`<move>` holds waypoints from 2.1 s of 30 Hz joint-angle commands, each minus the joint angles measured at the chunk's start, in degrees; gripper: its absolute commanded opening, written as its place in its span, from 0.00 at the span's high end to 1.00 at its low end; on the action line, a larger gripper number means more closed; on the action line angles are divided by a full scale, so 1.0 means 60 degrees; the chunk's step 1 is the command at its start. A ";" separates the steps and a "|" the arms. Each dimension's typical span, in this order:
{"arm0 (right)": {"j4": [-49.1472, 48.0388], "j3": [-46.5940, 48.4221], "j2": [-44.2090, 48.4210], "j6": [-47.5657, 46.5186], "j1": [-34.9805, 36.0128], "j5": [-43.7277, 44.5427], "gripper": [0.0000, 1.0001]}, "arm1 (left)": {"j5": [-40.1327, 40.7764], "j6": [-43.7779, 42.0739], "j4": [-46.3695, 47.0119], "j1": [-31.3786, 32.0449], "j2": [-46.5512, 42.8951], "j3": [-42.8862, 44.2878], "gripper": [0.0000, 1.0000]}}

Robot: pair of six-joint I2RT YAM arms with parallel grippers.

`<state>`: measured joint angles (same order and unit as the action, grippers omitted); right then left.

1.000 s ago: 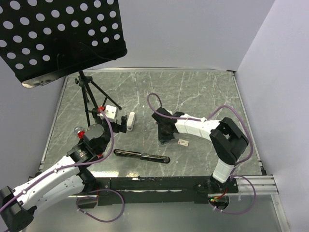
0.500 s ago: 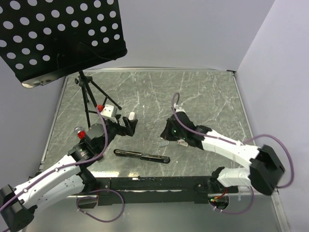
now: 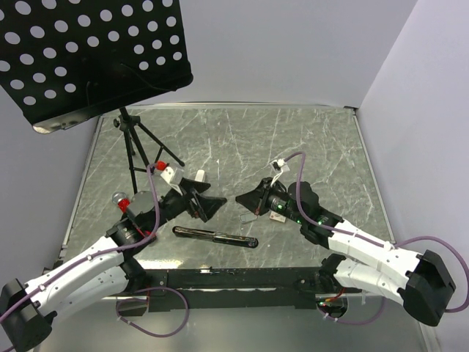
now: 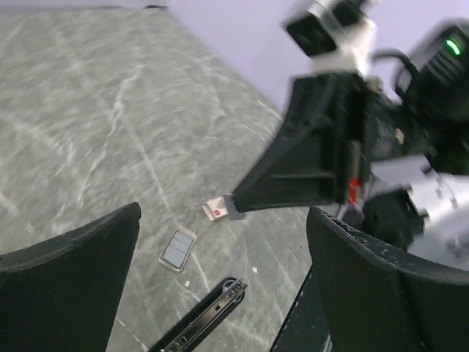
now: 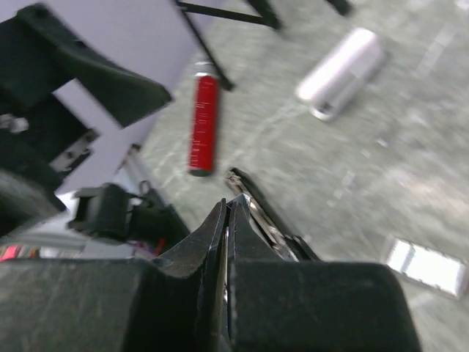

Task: Load the staples into the stapler

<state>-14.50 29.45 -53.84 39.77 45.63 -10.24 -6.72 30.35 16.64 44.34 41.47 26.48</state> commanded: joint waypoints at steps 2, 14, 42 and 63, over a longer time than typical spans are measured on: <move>-0.1670 0.0276 0.0053 -0.0549 0.0027 -0.1807 1.00 | -0.3155 -0.3455 0.0802 -0.0021 -0.0436 0.0069 0.01; -0.1684 0.1200 -0.0400 -0.0799 0.0027 -0.4255 1.00 | -0.4226 -0.9583 -0.2173 0.0008 -0.1419 0.0625 0.09; -0.2417 0.1419 -0.0855 -0.0285 0.0057 -0.4871 1.00 | -0.3363 -0.9526 -0.1163 0.1195 -0.0467 0.0816 0.57; -0.1657 0.1551 -0.0899 -0.0227 0.0057 -0.4316 0.95 | -0.3289 -0.9350 -0.1368 0.1209 -0.0540 0.0890 0.79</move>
<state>-24.56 35.68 -59.42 38.46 45.63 -38.61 -26.04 -26.06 7.03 51.24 38.48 29.41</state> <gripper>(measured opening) 0.042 0.306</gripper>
